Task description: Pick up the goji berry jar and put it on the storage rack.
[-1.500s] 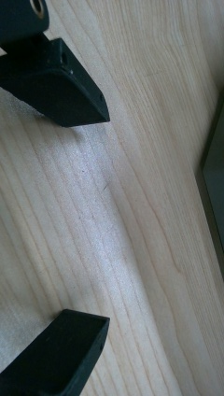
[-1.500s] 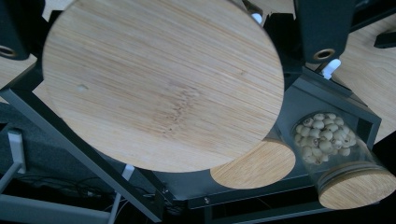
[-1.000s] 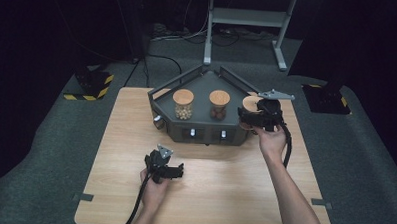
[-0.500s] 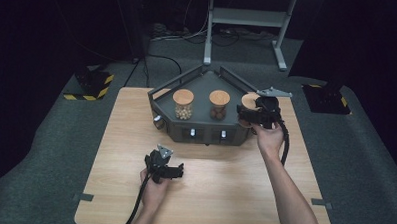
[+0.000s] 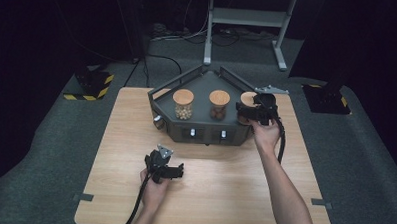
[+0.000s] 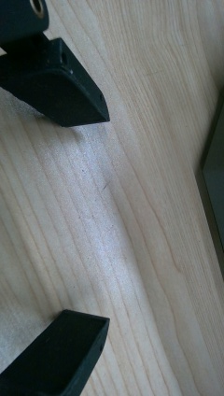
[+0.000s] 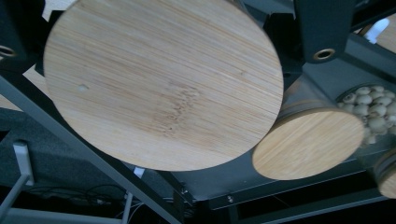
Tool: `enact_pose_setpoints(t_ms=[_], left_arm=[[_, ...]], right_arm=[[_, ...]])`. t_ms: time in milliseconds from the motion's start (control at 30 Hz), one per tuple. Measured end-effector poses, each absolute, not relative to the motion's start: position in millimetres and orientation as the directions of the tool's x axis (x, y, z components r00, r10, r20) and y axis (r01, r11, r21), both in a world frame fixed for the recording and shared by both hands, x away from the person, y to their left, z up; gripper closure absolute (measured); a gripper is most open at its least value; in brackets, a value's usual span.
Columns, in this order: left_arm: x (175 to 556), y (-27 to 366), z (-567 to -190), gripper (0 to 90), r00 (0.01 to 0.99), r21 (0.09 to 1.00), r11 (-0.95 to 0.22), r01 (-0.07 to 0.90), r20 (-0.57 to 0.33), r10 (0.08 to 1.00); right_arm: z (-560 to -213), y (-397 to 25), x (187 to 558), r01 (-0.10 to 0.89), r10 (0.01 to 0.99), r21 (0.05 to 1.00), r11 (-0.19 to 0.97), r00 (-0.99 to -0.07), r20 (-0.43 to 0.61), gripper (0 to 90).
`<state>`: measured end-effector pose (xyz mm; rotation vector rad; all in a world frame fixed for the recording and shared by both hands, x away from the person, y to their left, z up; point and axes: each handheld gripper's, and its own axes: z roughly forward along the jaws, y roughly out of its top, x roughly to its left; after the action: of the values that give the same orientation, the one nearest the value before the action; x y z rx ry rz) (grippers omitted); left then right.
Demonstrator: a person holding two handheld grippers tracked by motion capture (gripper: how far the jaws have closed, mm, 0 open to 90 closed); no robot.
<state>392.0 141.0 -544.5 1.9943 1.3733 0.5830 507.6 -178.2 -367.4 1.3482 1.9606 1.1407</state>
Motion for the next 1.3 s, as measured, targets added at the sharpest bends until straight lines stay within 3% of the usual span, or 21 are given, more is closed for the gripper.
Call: enact_pose_setpoints(t_ms=[367,1300], left_arm=[[392.1,140.9,-544.5,3.9,0.357,0.716,-0.251,0.651,0.003,0.934],[392.1,140.8,-544.4,3.7,0.357,0.715,-0.253,0.652,0.005,0.934]], right_arm=[[-374.5,-181.0,519.6,0.5,0.934,0.854,0.143,-0.354,0.051,25.8],[-393.6,-173.4,539.3,0.492,0.921,0.852,0.178,-0.388,0.031,25.7]])
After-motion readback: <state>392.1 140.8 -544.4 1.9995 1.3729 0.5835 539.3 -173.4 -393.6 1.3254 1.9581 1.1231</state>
